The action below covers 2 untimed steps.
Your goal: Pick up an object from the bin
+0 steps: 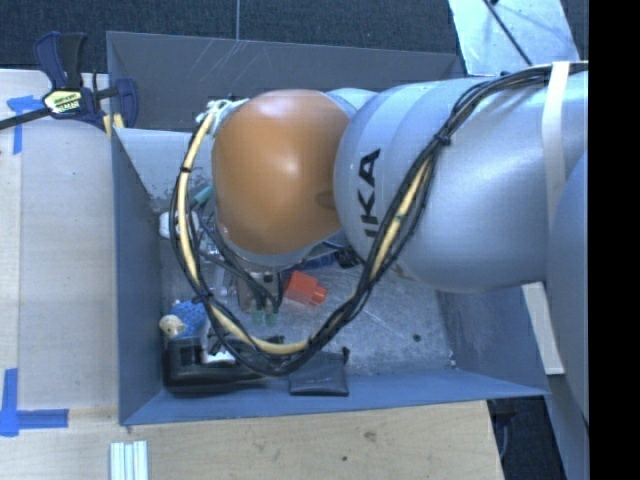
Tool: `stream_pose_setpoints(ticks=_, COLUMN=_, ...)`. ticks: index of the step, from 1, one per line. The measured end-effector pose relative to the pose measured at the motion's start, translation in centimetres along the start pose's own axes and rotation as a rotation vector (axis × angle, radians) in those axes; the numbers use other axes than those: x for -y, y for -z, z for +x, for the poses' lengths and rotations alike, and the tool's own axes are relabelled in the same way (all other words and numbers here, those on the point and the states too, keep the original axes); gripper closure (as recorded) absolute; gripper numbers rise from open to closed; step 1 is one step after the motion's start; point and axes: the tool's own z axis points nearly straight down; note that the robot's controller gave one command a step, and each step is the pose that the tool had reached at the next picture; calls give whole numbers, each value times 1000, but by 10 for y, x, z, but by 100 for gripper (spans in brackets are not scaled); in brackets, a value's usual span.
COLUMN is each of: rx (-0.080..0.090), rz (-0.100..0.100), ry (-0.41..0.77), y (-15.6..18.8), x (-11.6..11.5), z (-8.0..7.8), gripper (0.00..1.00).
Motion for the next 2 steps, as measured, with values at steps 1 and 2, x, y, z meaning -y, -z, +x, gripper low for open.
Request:
stream_pose_setpoints(ticks=1, rx=12, rz=-7, ry=32, y=-132, x=4, z=-30, gripper=0)
stream_pose_setpoints(ticks=2, rx=5, rz=-1, ry=153, y=-139, x=9, z=-25, gripper=0)
